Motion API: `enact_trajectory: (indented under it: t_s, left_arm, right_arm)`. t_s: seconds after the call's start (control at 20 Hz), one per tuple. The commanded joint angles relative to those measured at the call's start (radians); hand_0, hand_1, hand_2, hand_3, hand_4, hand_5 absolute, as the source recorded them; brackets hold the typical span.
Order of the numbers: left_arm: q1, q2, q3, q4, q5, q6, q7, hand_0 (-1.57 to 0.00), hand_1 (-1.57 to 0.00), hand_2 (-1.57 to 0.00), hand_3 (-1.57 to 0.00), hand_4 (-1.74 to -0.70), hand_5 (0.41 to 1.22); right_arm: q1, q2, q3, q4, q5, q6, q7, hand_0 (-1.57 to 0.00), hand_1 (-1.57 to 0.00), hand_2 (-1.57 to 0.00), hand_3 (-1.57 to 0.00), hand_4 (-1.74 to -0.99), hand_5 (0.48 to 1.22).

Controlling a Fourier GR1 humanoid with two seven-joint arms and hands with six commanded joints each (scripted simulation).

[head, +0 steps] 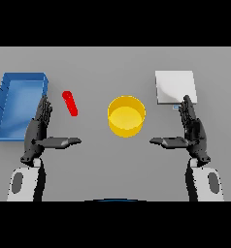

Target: Pick up the red beaker and tilt it to pour out 1 green nut into yellow bowl. Pick up the yellow bowl and place it on the metallic measuring scale.

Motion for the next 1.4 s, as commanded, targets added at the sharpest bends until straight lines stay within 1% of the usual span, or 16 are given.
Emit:
enact_trajectory:
  t_s: [0.0, 0.2, 0.25, 0.3, 0.4, 0.45, 0.5, 0.55, 0.7, 0.8, 0.9, 1.0, 1.1, 1.15, 1.25, 1.35]
  left_arm:
    - [0.001, 0.001, 0.001, 0.0, 0.001, 0.0, -0.001, 0.0, 0.0, 0.0, 0.0, -1.2, 0.652]
    - [0.006, 0.008, 0.005, -0.004, 0.007, -0.006, -0.003, 0.0, 0.0, 0.0, 0.0, -1.2, 0.652]
    - [0.014, 0.012, 0.005, -0.005, 0.008, -0.01, -0.009, 0.0, 0.0, 0.0, 0.0, -1.2, 0.652]
    - [0.055, 0.042, -0.028, -0.053, -0.04, -0.016, -0.022, 0.0, 0.0, 0.0, 0.0, -1.2, 0.652]
    - [0.077, 0.069, -0.065, -0.105, -0.086, -0.024, -0.001, 0.0, 0.0, 0.0, 0.0, -1.21, 0.65]
    - [0.091, 0.074, -0.077, -0.127, -0.098, -0.026, 0.009, 0.0, 0.0, 0.0, 0.0, -1.22, 0.654]
    - [0.099, 0.074, -0.085, -0.145, -0.105, -0.023, 0.027, 0.0, 0.0, 0.0, 0.0, -1.22, 0.658]
    - [0.115, 0.075, -0.095, -0.163, -0.113, -0.024, 0.033, 0.0, 0.0, 0.0, 0.0, -1.22, 0.66]
    - [0.094, 0.073, -0.111, -0.157, -0.131, -0.026, 0.055, 0.0, 0.0, 0.0, 0.0, -1.24, 0.668]
    - [0.057, 0.074, -0.105, -0.109, -0.129, -0.034, 0.078, 0.0, 0.0, 0.0, 0.0, -1.28, 0.691]
    - [0.0, 0.057, -0.098, -0.041, -0.123, -0.035, 0.076, 0.0, 0.0, 0.0, 0.0, -1.33, 0.713]
    - [-0.05, 0.062, -0.076, 0.022, -0.119, -0.036, 0.061, 0.0, 0.0, 0.0, 0.0, -1.37, 0.732]
    - [-0.088, 0.063, -0.074, 0.078, -0.133, -0.035, 0.042, 0.0, 0.0, 0.0, 0.0, -1.38, 0.739]
    - [-0.121, 0.063, -0.063, 0.107, -0.131, -0.032, 0.051, 0.0, 0.0, 0.0, 0.0, -1.38, 0.739]
    - [-0.171, 0.057, -0.048, 0.195, -0.142, -0.018, 0.051, 0.0, 0.0, 0.0, 0.0, -1.37, 0.733]
    - [-0.206, 0.058, -0.027, 0.261, -0.134, -0.02, 0.028, 0.0, 0.0, 0.0, 0.0, -1.35, 0.72]
  right_arm:
    - [0.001, -0.001, -0.001, 0.0, -0.001, 0.0, -0.001, 0.0, 0.0, 0.0, 0.0, -1.245, 0.681]
    - [0.006, -0.007, -0.004, -0.004, -0.006, 0.005, -0.003, 0.0, 0.0, 0.0, 0.0, -1.245, 0.681]
    - [0.021, -0.006, -0.005, -0.007, -0.013, 0.012, -0.024, 0.0, 0.0, 0.0, 0.0, -1.245, 0.681]
    - [0.048, -0.05, 0.036, -0.039, 0.091, -0.009, -0.088, 0.0, 0.0, 0.0, 0.0, -1.245, 0.681]
    - [0.106, -0.086, 0.084, -0.097, 0.199, -0.03, -0.136, 0.0, 0.0, 0.0, 0.0, -1.239, 0.679]
    - [0.11, -0.089, 0.098, -0.114, 0.222, -0.034, -0.12, 0.0, 0.0, 0.0, 0.0, -1.235, 0.679]
    - [0.124, -0.092, 0.108, -0.128, 0.241, -0.037, -0.121, 0.0, 0.0, 0.0, 0.0, -1.235, 0.678]
    - [0.122, -0.09, 0.111, -0.131, 0.246, -0.04, -0.106, 0.0, 0.0, 0.0, 0.0, -1.235, 0.678]
    - [0.127, -0.088, 0.115, -0.157, 0.232, -0.027, -0.104, 0.0, 0.0, 0.0, 0.0, -1.25, 0.681]
    - [0.12, -0.09, 0.106, -0.154, 0.197, -0.005, -0.102, 0.0, 0.0, 0.0, 0.0, -1.265, 0.68]
    - [0.112, -0.079, 0.109, -0.146, 0.19, 0.0, -0.096, 0.0, 0.0, 0.0, 0.0, -1.28, 0.679]
    - [0.125, -0.082, 0.106, -0.144, 0.187, 0.002, -0.116, 0.0, 0.0, 0.0, 0.0, -1.296, 0.677]
    - [0.13, -0.079, 0.101, -0.149, 0.184, -0.004, -0.127, 0.0, 0.0, 0.0, 0.0, -1.308, 0.679]
    - [0.139, -0.081, 0.101, -0.154, 0.183, -0.002, -0.133, 0.0, 0.0, 0.0, 0.0, -1.312, 0.681]
    - [0.12, -0.082, 0.092, -0.157, 0.169, -0.001, -0.104, 0.0, 0.0, 0.0, 0.0, -1.329, 0.685]
    - [0.117, -0.082, 0.088, -0.155, 0.166, -0.004, -0.09, 0.0, 0.0, 0.0, 0.0, -1.337, 0.687]
